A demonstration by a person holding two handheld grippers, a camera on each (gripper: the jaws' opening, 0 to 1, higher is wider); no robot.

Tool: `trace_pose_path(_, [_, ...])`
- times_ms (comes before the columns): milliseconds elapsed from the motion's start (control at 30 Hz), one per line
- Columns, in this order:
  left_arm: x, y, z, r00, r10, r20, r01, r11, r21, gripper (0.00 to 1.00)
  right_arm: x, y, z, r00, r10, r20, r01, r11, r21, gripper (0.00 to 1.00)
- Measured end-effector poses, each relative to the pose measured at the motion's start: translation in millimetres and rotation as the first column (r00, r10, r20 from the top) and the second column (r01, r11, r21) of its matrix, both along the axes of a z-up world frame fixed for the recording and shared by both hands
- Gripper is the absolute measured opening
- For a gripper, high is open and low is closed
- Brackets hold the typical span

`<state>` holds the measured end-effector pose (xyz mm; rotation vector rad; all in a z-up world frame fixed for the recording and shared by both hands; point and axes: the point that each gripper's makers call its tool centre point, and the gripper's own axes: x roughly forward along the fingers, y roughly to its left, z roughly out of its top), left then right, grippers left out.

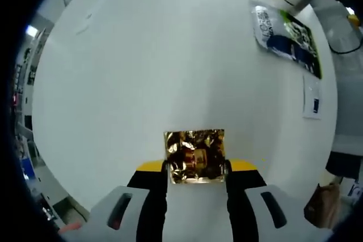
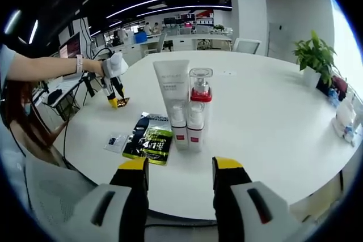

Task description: Arrange the skincare products in the storage area until every visible bottle or jar stands upright without overlapping.

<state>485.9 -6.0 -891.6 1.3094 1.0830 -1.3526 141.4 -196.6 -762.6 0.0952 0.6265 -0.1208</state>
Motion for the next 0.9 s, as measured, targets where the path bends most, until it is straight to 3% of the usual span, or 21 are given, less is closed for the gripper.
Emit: trace_pose_path(900, [-40.6, 5, 13.8, 1.0, -0.005, 0.009, 0.005, 1.0, -0.023, 0.36, 3, 4, 5.8, 0.999, 0.025, 0.024, -0.025, 1.0, -0.008, 0.45])
